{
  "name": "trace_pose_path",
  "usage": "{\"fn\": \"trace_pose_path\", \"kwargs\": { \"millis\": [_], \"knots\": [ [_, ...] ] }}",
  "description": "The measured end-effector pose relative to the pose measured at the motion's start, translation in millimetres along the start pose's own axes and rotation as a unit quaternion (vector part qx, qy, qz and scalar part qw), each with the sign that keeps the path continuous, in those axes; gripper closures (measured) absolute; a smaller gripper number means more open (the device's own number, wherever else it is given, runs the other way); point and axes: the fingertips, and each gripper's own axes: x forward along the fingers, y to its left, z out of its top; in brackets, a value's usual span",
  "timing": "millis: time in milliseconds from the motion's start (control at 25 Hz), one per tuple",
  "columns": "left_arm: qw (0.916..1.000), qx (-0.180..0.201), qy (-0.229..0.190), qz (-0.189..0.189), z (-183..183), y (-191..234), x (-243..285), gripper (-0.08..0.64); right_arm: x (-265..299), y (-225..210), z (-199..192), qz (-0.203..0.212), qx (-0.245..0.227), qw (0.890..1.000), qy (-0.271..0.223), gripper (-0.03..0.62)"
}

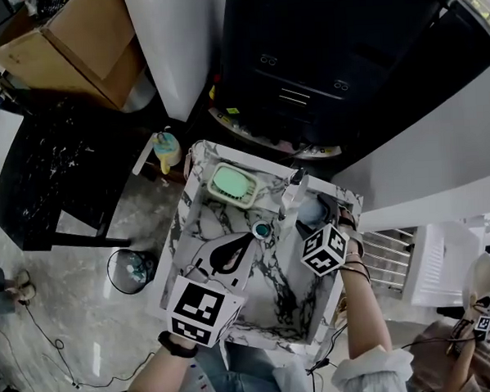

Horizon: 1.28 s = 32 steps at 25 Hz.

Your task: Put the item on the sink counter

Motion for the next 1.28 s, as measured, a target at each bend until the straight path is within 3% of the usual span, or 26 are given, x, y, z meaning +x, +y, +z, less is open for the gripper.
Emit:
{"fn": "trace_pose_path", "kwargs": {
  "millis": [200,600,680,760,960,1280],
  "knots": [
    [1.0000,-0.005,0.000,0.004,-2,2,-2,0.545,0,2,1,0.000,-0.014,1.000,0.006,0.244],
    [0.9999,-0.002,-0.007,0.007,2,0,-8,0.546,-8,4,-1,0.009,0.012,1.000,0.028,0.307],
    [0.9999,-0.002,-0.009,0.008,3,0,-9,0.545,-12,8,0,0.011,0.000,1.000,0.027,0.339],
    [0.9999,-0.002,-0.010,0.009,3,0,-11,0.546,-16,14,3,0.007,-0.020,1.000,0.023,0.430],
    [0.9999,0.002,-0.014,0.010,6,-2,-14,0.546,-23,17,4,0.021,0.061,0.998,-0.005,0.456],
    [0.9997,0.004,-0.023,0.011,10,-8,-23,0.546,-41,26,15,0.033,0.091,0.995,-0.032,0.457]
  ]
}}
